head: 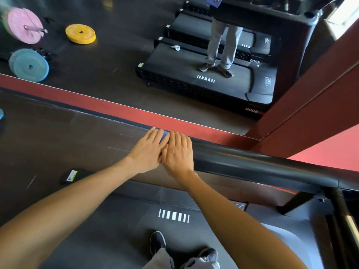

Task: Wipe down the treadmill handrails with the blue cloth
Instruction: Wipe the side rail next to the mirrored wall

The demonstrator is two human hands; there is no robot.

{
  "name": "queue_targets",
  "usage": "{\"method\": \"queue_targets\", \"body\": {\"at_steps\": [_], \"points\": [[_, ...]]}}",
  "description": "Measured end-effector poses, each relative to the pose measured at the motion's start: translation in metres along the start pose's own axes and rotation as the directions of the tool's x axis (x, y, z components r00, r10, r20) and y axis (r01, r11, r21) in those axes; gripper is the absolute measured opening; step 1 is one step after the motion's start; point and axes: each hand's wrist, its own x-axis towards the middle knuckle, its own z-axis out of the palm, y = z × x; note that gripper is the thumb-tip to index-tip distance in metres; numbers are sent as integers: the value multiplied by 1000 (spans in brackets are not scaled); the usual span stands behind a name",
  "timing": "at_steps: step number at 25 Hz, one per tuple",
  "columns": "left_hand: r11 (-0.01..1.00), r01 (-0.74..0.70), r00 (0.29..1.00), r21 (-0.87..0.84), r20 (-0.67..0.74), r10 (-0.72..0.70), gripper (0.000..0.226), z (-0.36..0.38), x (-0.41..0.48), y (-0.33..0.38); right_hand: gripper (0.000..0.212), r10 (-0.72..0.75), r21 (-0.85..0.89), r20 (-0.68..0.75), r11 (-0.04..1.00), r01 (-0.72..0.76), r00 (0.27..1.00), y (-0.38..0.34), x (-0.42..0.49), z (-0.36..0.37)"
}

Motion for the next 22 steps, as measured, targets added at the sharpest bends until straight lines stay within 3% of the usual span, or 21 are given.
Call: {"method": "queue_targets", "body": {"at_steps": [5, 10, 14, 22], "points": [[997, 79, 992, -7, -100, -79, 63, -5, 15, 39, 50, -63, 42, -10, 997, 64, 998, 34, -11, -9], [989, 121, 992, -85, -24, -123, 74, -31, 56, 134, 46, -79, -34, 18, 996, 79, 997, 125, -46, -18], [993, 40, 996, -113, -76, -49, 71, -63, 100, 216, 43, 10, -31, -33, 999, -11, 999, 212, -87, -37], [992, -122, 992, -23, -45, 121, 79, -119, 194, 380, 41, 173, -1, -48, 985, -173, 984, 380, -161, -74]]}}
